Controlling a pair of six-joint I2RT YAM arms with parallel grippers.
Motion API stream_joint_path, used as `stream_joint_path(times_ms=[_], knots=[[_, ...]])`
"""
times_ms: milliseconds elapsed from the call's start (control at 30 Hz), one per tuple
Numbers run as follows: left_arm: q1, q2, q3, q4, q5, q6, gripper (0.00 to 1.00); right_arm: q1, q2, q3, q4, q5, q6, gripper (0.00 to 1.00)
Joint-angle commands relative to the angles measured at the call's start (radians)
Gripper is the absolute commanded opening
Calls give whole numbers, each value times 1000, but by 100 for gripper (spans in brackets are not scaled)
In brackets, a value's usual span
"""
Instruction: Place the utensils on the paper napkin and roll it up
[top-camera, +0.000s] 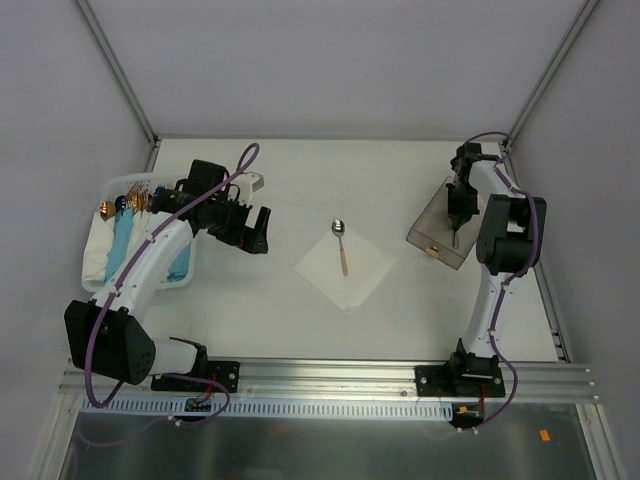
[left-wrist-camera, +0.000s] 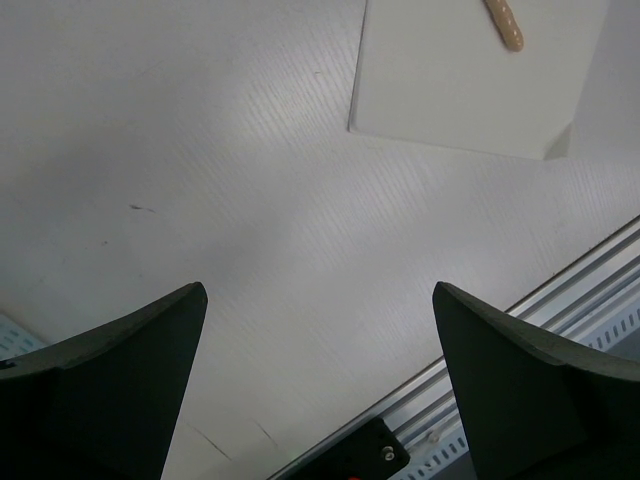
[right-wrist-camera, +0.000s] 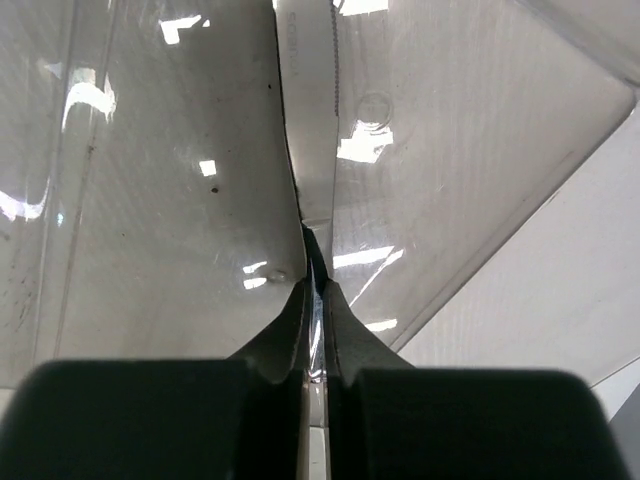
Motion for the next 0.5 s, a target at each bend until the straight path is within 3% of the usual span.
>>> stream_joint_path(times_ms=[0,300,467], knots=[[3,3,41,-20,-4,23,99,1,-29,-3,-33,-33,-9,0],[3,30,53,-20,5,-14,99,12,-187,-21,-44,-80,8,0],[3,65,61,-20,0,-46,99,32,-258,-35,-48,-34,26,0]])
